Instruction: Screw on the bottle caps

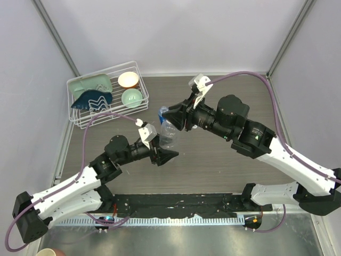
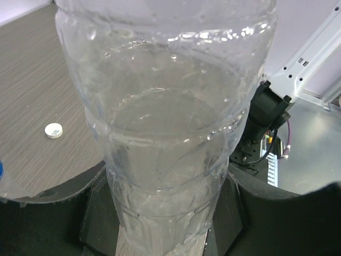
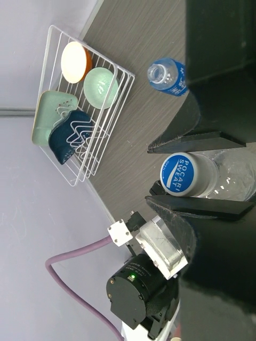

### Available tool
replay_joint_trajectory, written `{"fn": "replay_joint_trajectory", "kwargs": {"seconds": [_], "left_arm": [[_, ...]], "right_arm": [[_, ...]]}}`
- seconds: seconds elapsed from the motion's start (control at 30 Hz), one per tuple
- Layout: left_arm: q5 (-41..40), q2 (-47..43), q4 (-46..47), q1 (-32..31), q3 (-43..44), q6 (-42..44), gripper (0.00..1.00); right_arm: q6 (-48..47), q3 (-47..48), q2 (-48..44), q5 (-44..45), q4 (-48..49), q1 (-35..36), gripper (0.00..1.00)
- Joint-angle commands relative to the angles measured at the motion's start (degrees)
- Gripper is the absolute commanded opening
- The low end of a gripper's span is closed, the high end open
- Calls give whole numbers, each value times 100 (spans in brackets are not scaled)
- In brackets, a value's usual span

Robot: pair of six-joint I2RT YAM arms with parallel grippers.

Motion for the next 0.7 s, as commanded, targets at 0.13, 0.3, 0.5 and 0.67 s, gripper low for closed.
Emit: {"fn": "replay_joint_trajectory", "kwargs": {"seconds": [0.13, 0.3, 0.5, 0.67], "left_arm": [[-472, 139, 894, 98, 828, 83, 0], [-533, 210, 903, 159, 952, 163, 0], [-718, 271, 982, 194, 1066, 215, 0], [-893, 359, 956, 203, 1189, 356, 0]], "right_arm": [[404, -618, -155, 458, -355, 267, 7], [316, -487, 21, 1126, -575, 653, 5], [325, -495, 266, 1908, -584, 988, 4], [325, -364, 513, 2514, -716, 1243, 3]]}}
